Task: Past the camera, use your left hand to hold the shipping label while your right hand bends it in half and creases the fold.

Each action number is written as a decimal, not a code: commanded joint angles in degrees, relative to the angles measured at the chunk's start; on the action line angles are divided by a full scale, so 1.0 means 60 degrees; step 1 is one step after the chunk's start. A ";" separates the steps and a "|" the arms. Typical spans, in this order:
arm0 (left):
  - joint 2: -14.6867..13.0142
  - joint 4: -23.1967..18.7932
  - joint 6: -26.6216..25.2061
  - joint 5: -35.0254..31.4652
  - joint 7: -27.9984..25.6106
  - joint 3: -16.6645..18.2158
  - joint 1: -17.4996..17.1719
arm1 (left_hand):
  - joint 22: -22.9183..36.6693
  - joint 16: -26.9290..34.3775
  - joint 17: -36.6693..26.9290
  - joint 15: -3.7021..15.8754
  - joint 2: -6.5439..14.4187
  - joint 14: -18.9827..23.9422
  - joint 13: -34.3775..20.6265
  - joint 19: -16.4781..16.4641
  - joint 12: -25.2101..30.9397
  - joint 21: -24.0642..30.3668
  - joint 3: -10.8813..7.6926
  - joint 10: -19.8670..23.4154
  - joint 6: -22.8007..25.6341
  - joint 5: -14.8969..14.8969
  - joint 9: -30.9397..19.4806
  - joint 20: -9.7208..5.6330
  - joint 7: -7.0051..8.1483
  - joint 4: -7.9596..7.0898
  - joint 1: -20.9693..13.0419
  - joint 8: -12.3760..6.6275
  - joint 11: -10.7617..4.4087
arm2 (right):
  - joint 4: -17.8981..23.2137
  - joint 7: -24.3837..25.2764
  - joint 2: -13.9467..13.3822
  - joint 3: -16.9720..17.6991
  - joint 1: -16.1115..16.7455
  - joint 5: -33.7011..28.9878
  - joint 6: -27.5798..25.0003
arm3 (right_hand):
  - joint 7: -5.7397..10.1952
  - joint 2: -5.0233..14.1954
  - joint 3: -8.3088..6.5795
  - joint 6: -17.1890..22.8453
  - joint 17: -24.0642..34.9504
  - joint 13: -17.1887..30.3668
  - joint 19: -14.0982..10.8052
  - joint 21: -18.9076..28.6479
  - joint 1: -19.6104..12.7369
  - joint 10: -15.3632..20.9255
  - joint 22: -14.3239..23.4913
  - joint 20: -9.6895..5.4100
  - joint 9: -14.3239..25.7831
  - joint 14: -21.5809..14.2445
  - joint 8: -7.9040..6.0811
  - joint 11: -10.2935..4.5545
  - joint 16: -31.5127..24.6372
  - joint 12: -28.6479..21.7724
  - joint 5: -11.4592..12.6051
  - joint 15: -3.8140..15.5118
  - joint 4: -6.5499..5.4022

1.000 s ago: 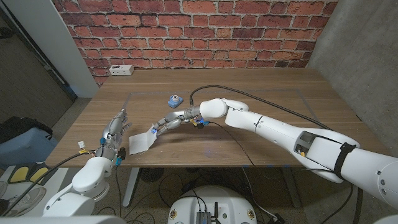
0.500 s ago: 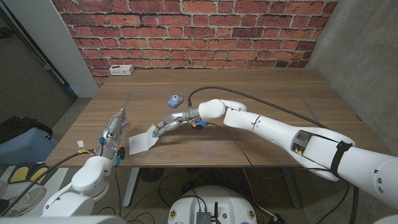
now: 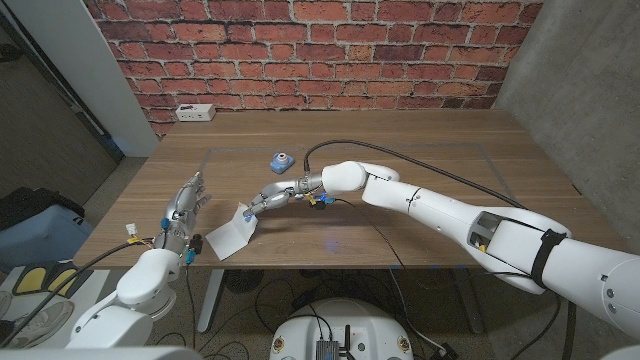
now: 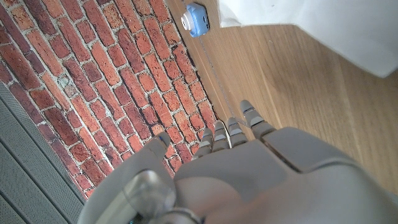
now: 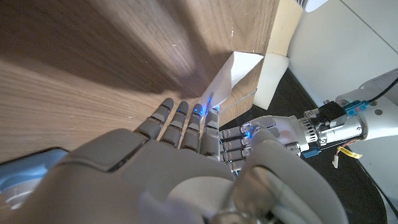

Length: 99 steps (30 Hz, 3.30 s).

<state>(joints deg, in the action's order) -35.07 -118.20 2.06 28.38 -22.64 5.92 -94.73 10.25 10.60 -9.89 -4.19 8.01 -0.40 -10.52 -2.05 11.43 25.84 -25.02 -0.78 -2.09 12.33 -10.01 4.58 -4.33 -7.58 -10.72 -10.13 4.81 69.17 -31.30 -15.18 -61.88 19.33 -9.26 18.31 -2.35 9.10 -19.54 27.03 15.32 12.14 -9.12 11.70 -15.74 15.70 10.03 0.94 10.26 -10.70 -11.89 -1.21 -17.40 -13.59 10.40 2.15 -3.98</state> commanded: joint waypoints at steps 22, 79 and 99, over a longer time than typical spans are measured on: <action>-0.0174 -0.0062 -0.0203 -0.0056 -0.0053 -0.0169 0.0268 | 0.0054 -0.0009 -0.0021 -0.0030 -0.0058 -0.0015 -0.0014 -0.0078 -0.0010 -0.0062 -0.0013 -0.0057 -0.0012 0.0054 -0.0010 -0.0011 -0.0008 0.0009 0.0055 -0.0037 0.0038 | 0.1910 0.1462 -0.1165 0.0797 0.1035 -0.0450 -0.1302 | 0.1246 -0.0571 -0.0181 -0.2384 0.0508 0.0332 -0.0392 0.0125 -0.1852 0.0255 0.0093 0.0342 0.0113 -0.0610 0.0179 0.0059 -0.0617 0.0092 -0.0020 0.0372 0.1737; 0.0937 -0.1676 -0.1742 -0.1093 -0.2234 -0.0136 -0.1040 | 0.0073 -0.0028 -0.0024 -0.0214 -0.0008 -0.0201 -0.0018 0.0286 -0.0016 -0.0390 -0.0056 -0.0161 0.0312 0.0034 -0.0021 0.0180 0.0070 0.0020 0.0109 -0.0121 0.0193 | 0.2132 0.1497 -0.0878 -0.0053 0.0706 -0.3646 -0.0074 | 0.1827 -0.0221 -0.1013 -0.1495 0.0283 -0.0010 0.0987 0.0051 -0.2494 -0.1069 0.0088 -0.0529 0.0088 0.2377 0.0166 -0.1327 0.0411 0.0456 -0.0044 0.0761 -0.0302; 0.1255 -0.1889 -0.1801 -0.1310 -0.2434 -0.0137 -0.1351 | 0.0077 -0.0004 -0.0024 -0.0173 -0.0006 -0.0150 -0.0019 0.0147 0.0005 -0.0384 -0.0079 -0.0122 0.0329 0.0021 -0.0024 0.0077 0.0036 0.0036 0.0105 -0.0105 0.0192 | 0.1904 0.1221 -0.0792 -0.0382 0.0584 -0.3806 -0.0791 | 0.1515 0.0016 -0.0621 -0.0588 0.0115 -0.0044 0.0822 0.0112 -0.2179 -0.0006 0.0074 -0.0498 0.0069 0.2117 -0.0100 -0.1177 0.0331 0.0109 0.0042 0.0554 -0.0264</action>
<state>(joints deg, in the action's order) -28.70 -128.76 -8.24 21.01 -36.48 5.15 -101.87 10.53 10.37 -9.89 -5.21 7.80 -1.42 -10.52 -0.91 11.20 23.29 -25.21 -1.71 -0.52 12.33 -10.01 4.89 -3.80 -7.40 -10.50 -10.59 5.73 81.43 -23.14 -20.19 -63.32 23.16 -31.84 15.91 7.00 8.80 -23.65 22.39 15.96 11.71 -3.38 11.92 -28.91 14.75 10.39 -2.13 10.66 2.53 -11.89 -8.34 -15.08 -12.34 10.40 2.02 -5.57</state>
